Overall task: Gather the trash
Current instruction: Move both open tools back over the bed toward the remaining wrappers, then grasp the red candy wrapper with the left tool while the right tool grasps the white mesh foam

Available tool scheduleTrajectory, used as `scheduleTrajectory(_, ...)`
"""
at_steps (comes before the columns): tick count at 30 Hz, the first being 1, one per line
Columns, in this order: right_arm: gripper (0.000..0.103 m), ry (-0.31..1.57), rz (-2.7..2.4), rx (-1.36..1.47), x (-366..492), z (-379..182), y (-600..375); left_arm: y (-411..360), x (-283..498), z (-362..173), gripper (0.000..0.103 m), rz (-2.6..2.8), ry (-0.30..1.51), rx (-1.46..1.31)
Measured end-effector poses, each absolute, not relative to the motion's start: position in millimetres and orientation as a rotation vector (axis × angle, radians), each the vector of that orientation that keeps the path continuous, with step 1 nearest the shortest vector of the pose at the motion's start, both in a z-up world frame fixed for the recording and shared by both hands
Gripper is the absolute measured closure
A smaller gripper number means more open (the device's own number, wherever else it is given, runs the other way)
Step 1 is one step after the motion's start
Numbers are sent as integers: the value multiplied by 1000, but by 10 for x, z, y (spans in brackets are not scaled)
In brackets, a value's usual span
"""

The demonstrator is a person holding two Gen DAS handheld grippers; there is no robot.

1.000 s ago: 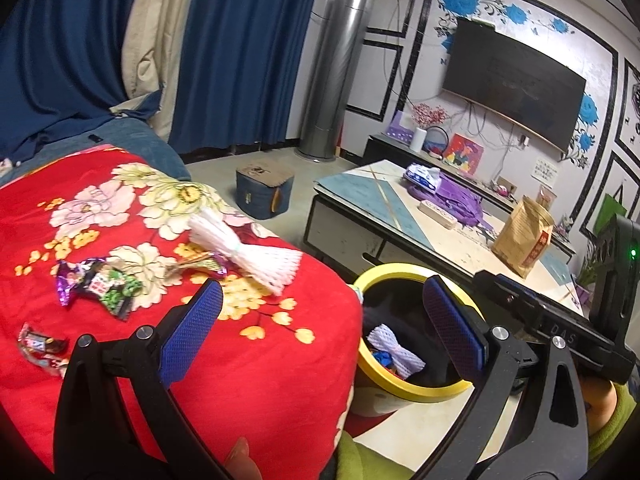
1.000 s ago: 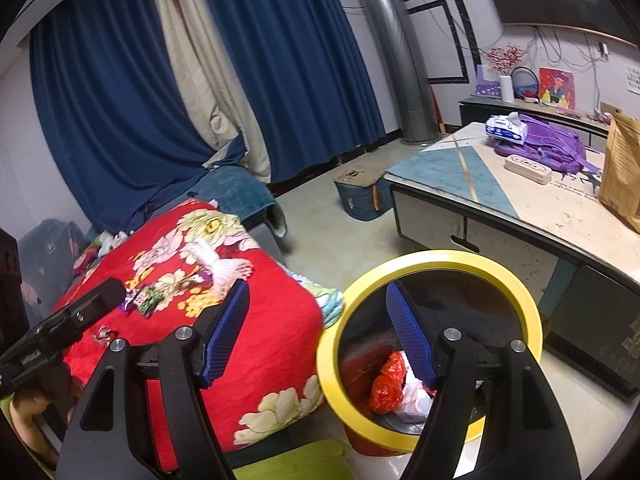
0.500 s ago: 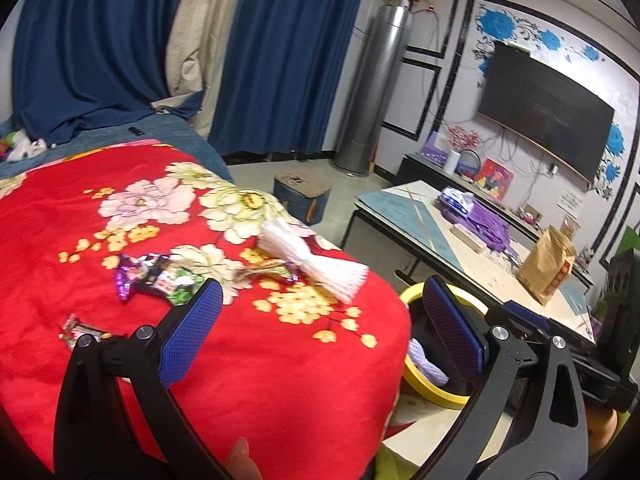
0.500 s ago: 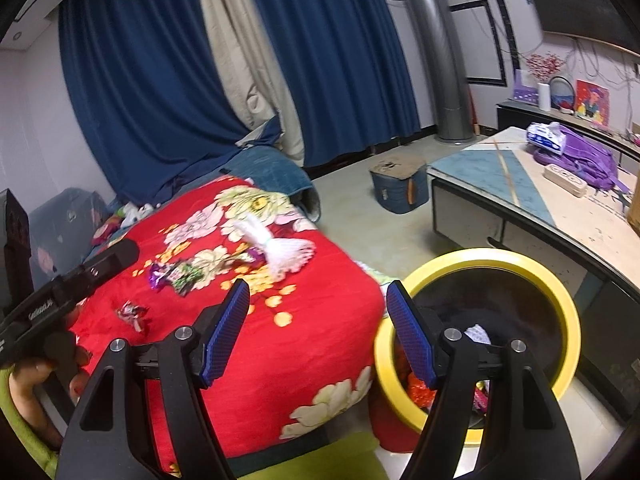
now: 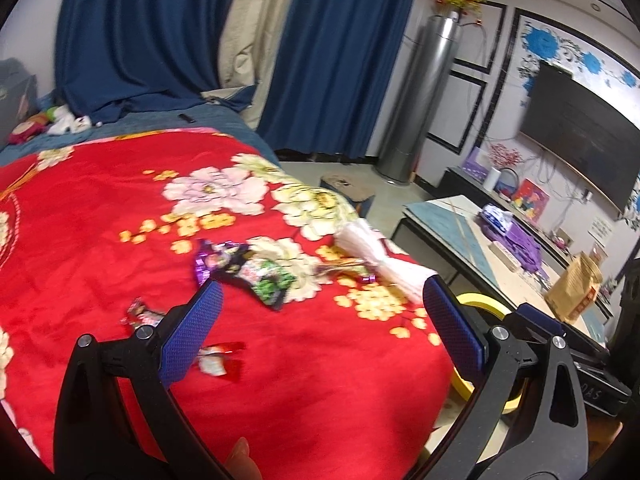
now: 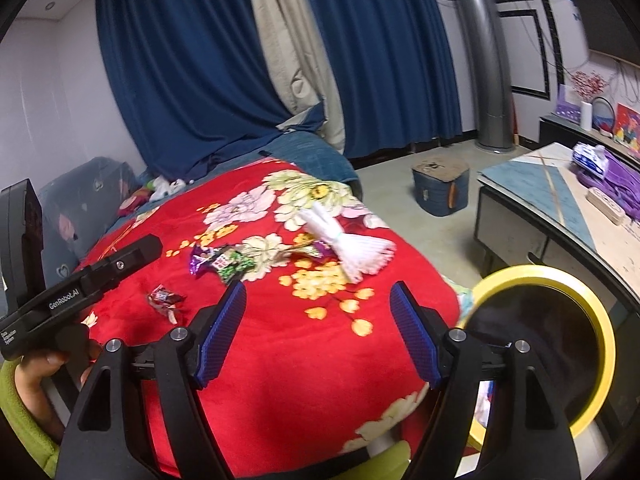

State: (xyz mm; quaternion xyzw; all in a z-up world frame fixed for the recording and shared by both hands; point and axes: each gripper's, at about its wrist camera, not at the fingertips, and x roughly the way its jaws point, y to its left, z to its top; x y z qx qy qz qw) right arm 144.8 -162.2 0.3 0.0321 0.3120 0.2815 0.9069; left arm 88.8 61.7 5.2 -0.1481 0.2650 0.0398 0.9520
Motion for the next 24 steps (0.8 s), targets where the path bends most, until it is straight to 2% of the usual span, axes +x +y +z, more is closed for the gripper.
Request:
scheduleTrajectory(11,31,644,605,29,1672,-54,-1216,1134,800,-196,11,241,601,-393)
scheduleTrajectory(24,31,705,465,15,2290,-403,-1152,1506,742,-565,11,325,661,-524)
